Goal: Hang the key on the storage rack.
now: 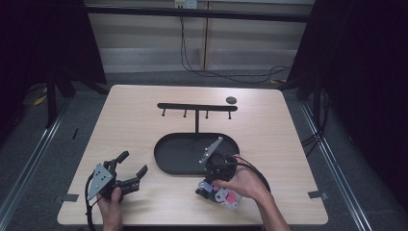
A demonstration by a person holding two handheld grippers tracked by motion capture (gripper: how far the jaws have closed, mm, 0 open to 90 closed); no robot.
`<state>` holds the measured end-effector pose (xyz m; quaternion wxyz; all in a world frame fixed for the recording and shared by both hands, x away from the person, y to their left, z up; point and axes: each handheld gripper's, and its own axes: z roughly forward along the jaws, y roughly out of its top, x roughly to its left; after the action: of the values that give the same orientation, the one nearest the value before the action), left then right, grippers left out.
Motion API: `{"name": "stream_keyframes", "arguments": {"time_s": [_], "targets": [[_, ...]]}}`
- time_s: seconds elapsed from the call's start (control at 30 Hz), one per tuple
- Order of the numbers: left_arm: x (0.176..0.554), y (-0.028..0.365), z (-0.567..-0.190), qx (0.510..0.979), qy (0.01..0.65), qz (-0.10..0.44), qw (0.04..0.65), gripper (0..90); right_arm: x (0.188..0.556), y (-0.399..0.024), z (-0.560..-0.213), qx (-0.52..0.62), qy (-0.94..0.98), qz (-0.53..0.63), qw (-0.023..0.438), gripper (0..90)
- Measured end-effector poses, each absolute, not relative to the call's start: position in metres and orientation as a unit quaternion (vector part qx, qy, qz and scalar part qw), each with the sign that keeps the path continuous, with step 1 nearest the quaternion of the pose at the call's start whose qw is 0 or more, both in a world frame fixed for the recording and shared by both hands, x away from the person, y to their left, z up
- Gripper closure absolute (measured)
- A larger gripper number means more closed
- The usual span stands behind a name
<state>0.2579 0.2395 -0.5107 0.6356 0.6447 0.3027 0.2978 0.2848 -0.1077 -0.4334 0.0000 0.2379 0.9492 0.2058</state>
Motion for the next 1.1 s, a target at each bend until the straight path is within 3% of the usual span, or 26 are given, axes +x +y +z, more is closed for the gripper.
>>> {"name": "stream_keyframes", "arguments": {"time_s": [1.1], "targets": [[0.258, 0.240, -0.511, 0.645, 0.302, 0.298, 0.636, 15.3, 0.301, -0.082, -0.462, 0.228, 0.964, 0.131, -0.038, 65.7]]}}
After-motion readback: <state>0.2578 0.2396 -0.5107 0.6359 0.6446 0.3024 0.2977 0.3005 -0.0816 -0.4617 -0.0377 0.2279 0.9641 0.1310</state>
